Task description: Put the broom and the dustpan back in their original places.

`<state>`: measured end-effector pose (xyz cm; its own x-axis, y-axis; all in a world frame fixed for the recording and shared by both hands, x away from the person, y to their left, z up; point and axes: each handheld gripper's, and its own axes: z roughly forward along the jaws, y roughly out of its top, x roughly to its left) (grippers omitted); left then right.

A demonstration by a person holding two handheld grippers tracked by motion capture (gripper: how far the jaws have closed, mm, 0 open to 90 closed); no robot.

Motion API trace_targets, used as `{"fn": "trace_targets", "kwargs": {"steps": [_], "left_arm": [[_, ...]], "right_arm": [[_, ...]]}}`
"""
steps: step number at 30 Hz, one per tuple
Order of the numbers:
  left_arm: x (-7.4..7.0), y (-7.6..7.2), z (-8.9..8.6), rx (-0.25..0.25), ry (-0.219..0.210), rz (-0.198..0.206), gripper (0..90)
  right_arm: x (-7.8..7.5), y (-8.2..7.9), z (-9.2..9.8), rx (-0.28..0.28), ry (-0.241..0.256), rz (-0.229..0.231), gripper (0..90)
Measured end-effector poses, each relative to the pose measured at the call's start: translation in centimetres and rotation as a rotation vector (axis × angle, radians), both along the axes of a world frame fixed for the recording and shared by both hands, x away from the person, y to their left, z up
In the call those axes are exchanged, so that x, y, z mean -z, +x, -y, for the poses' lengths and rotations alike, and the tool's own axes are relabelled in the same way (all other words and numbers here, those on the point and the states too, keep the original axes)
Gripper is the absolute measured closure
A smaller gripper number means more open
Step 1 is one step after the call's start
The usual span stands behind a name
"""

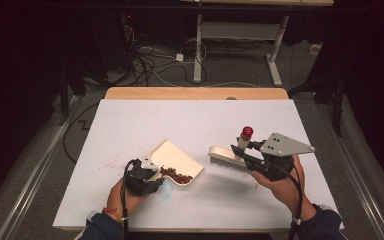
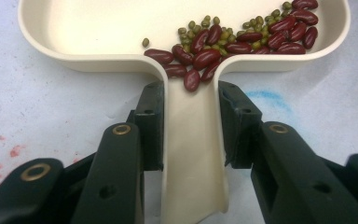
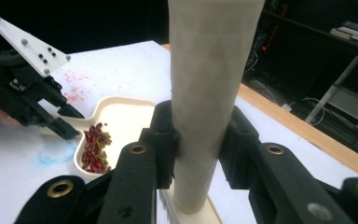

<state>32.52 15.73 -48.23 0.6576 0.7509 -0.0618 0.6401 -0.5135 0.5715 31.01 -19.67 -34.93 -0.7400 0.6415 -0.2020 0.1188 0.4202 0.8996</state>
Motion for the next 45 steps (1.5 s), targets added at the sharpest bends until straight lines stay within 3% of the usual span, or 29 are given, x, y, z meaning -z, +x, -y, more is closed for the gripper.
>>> {"fn": "trace_targets", "kwargs": {"steps": [9, 13, 25, 31, 45], "left_arm": [[0.0, 0.1, -0.1, -0.002, -0.005, 0.003, 63.4], [0.1, 0.3, -0.2, -0.006, -0.007, 0.006, 63.4], [0.2, 0.7, -0.5, -0.033, 0.003, 0.029, 63.4], [0.3, 1.3, -1.1, -0.067, -0.009, 0.031, 63.4], [0.4, 2.1, -2.6, -0.161, -0.009, 0.044, 63.5]], "right_arm": [[0.4, -0.1, 3.2, 0.029, -0.005, -0.032, 69.9], [0.8, -0.2, 5.0, 0.016, -0.015, -0.052, 69.9], [1.9, -1.2, 10.4, 0.077, -0.008, -0.112, 69.9], [2.2, -1.6, 11.3, 0.057, -0.013, -0.151, 69.9], [1.4, -2.1, 11.5, 0.004, -0.024, -0.156, 69.9]]}}
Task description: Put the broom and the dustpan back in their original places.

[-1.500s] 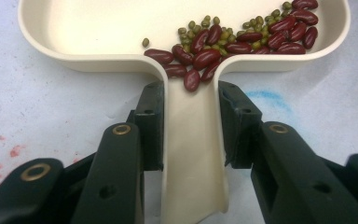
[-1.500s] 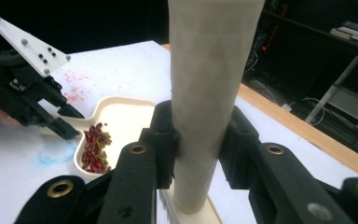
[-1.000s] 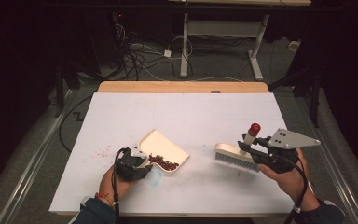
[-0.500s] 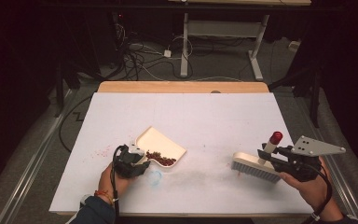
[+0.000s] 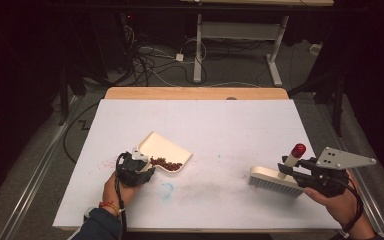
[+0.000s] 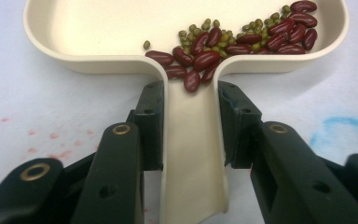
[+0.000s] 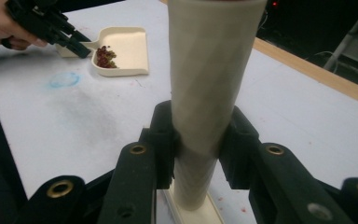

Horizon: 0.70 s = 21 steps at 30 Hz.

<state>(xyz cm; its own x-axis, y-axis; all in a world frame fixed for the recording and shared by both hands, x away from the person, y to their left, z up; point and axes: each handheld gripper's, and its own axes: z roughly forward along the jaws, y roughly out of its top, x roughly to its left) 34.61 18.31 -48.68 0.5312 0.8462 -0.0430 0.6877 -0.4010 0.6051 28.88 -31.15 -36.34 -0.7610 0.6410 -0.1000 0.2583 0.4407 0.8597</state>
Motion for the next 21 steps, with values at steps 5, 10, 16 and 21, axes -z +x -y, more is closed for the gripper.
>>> {"fn": "trace_targets", "kwargs": {"steps": [5, 10, 16, 21], "left_arm": [[0.1, 0.5, -1.1, -0.054, -0.012, -0.002, 63.5], [0.0, 1.0, -2.2, -0.119, -0.007, -0.014, 63.5], [0.1, 1.8, -3.8, -0.222, -0.037, -0.021, 63.5], [0.3, 2.1, -4.4, -0.306, -0.053, -0.006, 63.1]], "right_arm": [[0.0, 0.1, -0.2, -0.018, -0.007, -0.016, 69.9], [-0.1, 0.4, -0.7, -0.043, -0.009, -0.037, 69.9], [0.3, 1.7, -1.4, -0.062, -0.005, -0.072, 69.8], [0.4, 3.4, -1.9, -0.036, 0.005, -0.081, 69.7]]}}
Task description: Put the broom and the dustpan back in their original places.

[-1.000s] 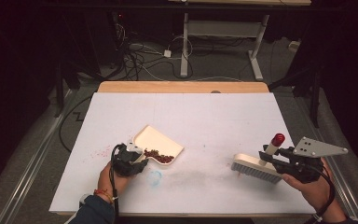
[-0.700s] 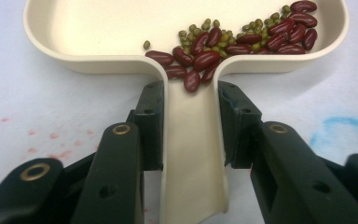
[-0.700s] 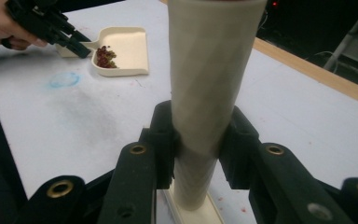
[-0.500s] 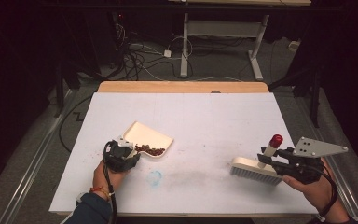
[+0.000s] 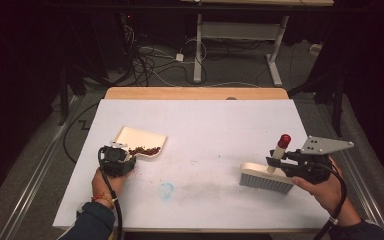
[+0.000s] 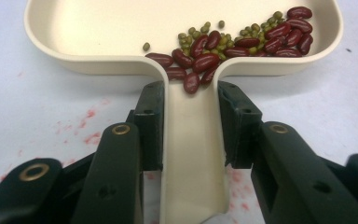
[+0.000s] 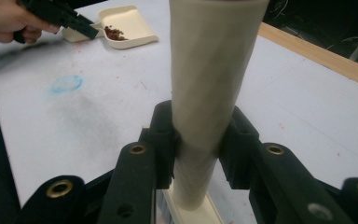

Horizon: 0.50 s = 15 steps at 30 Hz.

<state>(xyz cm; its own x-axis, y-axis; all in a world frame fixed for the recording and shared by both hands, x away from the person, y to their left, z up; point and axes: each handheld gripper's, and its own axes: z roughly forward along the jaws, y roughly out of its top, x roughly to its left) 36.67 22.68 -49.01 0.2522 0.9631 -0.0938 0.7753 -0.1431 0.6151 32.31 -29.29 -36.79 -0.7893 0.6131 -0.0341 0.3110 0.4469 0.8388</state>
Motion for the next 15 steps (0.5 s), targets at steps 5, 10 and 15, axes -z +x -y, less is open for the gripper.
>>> {"fn": "trace_targets", "kwargs": {"steps": [5, 10, 15], "left_arm": [[0.1, 0.0, 0.2, -0.026, -0.021, -0.003, 60.8], [0.1, -0.5, 0.6, -0.03, -0.049, -0.012, 52.0], [0.0, -1.4, 1.3, 0.021, -0.072, -0.027, 48.9]], "right_arm": [[0.2, 2.1, -0.4, 0.019, 0.005, -0.017, 68.7], [0.7, 4.2, -0.9, 0.034, 0.015, -0.032, 67.7], [1.1, 6.2, -1.4, 0.061, -0.002, -0.062, 65.6]]}}
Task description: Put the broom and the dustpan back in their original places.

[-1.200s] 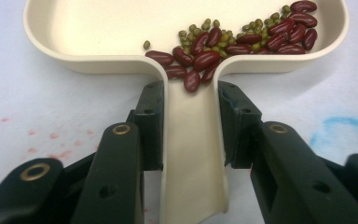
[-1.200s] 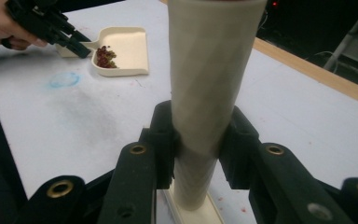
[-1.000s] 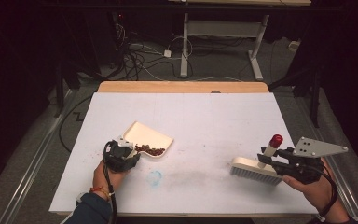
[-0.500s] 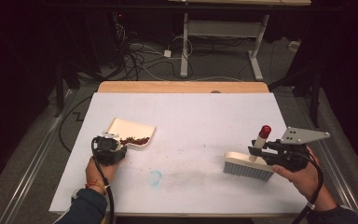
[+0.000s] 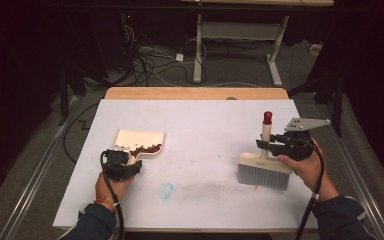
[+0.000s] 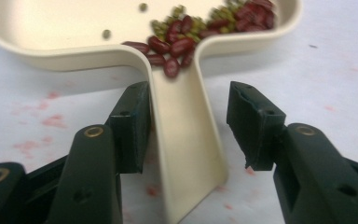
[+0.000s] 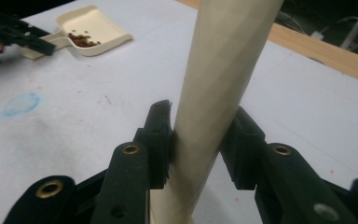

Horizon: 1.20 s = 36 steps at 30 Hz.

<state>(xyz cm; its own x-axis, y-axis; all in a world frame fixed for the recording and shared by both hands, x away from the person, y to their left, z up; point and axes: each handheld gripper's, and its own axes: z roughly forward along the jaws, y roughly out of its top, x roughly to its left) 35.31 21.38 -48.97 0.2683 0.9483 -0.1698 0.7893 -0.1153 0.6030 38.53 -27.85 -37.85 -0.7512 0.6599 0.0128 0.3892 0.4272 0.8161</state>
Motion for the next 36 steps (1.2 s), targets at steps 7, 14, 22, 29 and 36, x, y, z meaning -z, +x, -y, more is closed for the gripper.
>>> {"fn": "trace_targets", "kwargs": {"steps": [7, 14, 22, 29, 36], "left_arm": [[-0.1, -1.6, 0.3, 0.098, 0.022, 0.031, 44.0], [-0.9, -3.3, -0.4, 0.178, 0.034, 0.2, 36.3], [-0.9, -4.8, -1.7, 0.254, 0.098, 0.329, 22.8], [-0.9, -5.7, -1.2, 0.313, 0.128, 0.348, 20.4], [-0.7, -5.9, -0.4, 0.358, 0.154, 0.346, 20.3]], "right_arm": [[1.2, 2.8, -0.7, 0.135, -0.057, -0.039, 61.6], [2.9, 5.7, -1.4, 0.211, -0.116, -0.088, 59.3], [5.2, 7.8, -1.8, 0.305, -0.166, -0.098, 57.8], [6.7, 8.9, -1.6, 0.372, -0.164, -0.116, 56.5], [6.3, 8.7, -1.0, 0.423, -0.127, -0.065, 56.1]]}}
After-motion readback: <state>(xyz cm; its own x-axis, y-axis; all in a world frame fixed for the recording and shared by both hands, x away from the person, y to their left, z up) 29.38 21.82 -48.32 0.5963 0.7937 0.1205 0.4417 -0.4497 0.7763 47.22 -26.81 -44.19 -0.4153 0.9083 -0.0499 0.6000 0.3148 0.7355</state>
